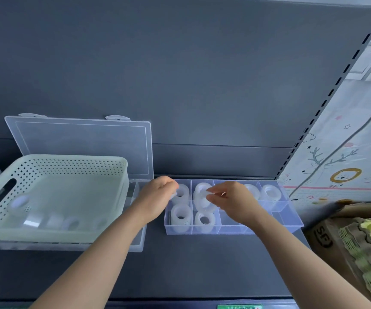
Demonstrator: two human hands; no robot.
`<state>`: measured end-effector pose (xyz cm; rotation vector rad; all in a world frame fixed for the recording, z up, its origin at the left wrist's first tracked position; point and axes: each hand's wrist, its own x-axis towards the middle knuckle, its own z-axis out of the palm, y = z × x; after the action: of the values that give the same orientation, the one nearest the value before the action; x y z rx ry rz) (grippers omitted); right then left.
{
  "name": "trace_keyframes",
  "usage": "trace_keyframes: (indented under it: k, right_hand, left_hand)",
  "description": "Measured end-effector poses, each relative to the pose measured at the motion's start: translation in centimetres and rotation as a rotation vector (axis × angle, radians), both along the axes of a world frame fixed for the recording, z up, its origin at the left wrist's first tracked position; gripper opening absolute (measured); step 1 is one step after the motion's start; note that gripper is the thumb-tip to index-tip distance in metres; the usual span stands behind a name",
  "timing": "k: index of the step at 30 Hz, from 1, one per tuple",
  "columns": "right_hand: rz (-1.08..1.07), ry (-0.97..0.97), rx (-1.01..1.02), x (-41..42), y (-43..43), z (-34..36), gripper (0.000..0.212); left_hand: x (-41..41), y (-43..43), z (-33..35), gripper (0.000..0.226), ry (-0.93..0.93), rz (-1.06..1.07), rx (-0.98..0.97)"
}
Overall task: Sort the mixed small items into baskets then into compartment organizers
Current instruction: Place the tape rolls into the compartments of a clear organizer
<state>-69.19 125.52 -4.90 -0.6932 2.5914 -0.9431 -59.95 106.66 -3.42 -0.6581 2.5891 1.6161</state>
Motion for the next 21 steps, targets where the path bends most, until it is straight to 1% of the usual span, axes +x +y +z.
trace_keyframes:
  k: [3, 5, 6, 8, 10, 12, 13, 15, 16, 17, 19, 21]
  right_hand:
    - [-0.003, 0.050, 0.072, 0.2, -0.2, -0.9, 0.018]
    - [-0.013, 0.080, 0.100, 0.2, -0.5, -1.3, 0.015]
    - [-0.009, 0.086, 0.118, 0.2, -0.5, -1.4, 0.014]
    - [0.014, 0.100, 0.147, 0.2, -0.6, -1.8, 0.014]
    - [0.042, 0.106, 0.158, 0.2, -0.7, -2.3, 0.017]
    - [0.070, 0.109, 0.152, 0.2, -0.6, -2.4, 0.021]
    - [0.076, 0.117, 0.125, 0.2, -0.5, -2.3, 0.018]
    - [0.063, 0.109, 0.026, 0.2, -0.3, -1.6, 0.015]
    - [0.054, 0.077, -0.058, 0.2, -0.3, -1.0, 0.025]
    - [0.045, 0.013, -0.148, 0.3, -0.2, -0.3, 0.029]
    - [0.038, -0.152, -0.314, 0.4, -0.2, 0.9, 0.020]
    - [0.031, -0.230, -0.380, 0.3, -0.2, 1.6, 0.017]
  left_hand:
    - [0.6, -0.5, -0.4, 0.033, -0.017, -0.053, -0.002]
    - [0.9, -0.8, -1.2, 0.041, 0.009, -0.037, -0.034]
    - [1.0, -0.9, -1.6, 0.042, 0.029, -0.019, -0.048]
    - [1.0, -1.0, -2.3, 0.033, 0.090, -0.004, -0.074]
    - [1.0, -1.0, -2.6, 0.031, 0.152, -0.004, -0.079]
    - [1.0, -0.7, -2.8, 0.040, 0.190, -0.011, -0.012]
    - [1.0, -0.4, -2.8, 0.046, 0.205, -0.019, 0.017]
    - [0.9, 0.1, -2.8, 0.054, 0.226, -0.035, 0.009]
    - [0.7, 0.5, -2.8, 0.057, 0.235, -0.045, -0.019]
    - [0.5, 1.0, -2.6, 0.058, 0.244, -0.053, -0.042]
    - [0.0, 2.1, -2.1, 0.063, 0.274, -0.080, -0.067]
    - [-0.7, 3.1, -1.8, 0.068, 0.306, -0.121, -0.100]
